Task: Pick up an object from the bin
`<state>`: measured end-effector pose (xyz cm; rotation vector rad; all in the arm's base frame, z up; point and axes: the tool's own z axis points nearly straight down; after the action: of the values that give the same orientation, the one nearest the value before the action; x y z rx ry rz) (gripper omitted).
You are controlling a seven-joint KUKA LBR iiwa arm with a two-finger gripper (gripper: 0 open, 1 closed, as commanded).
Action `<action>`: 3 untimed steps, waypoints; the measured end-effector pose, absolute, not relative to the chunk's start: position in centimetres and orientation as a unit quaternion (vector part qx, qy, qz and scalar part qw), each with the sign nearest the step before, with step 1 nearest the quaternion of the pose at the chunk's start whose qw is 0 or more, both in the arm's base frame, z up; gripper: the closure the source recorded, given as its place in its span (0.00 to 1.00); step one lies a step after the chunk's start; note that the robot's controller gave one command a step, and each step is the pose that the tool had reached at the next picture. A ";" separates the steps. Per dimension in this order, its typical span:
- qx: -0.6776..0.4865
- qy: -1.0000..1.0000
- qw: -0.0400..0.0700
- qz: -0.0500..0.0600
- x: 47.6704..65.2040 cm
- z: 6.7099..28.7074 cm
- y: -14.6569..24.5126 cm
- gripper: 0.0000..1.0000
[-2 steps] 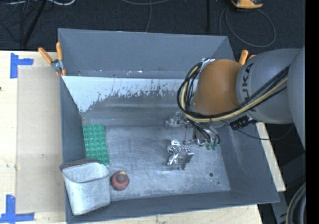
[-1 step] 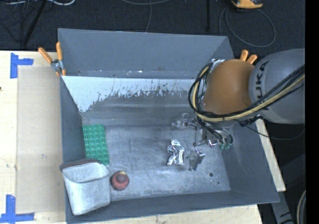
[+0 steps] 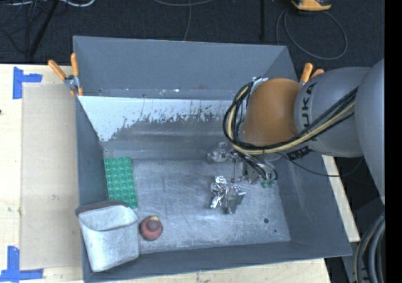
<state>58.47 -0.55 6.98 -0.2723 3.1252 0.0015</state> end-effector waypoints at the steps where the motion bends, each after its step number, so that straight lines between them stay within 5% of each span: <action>1: -0.087 0.996 0.002 0.000 58.6 7.1 -0.6 0.00; 2: -0.088 0.996 0.005 0.000 58.9 7.5 -0.5 1.00; 3: -0.089 0.996 0.001 0.000 58.9 8.3 -0.5 1.00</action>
Offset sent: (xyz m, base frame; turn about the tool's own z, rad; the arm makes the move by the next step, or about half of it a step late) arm 0.0000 0.0000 0.0000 0.0000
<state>58.95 -0.46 8.32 -0.2795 3.1263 0.0002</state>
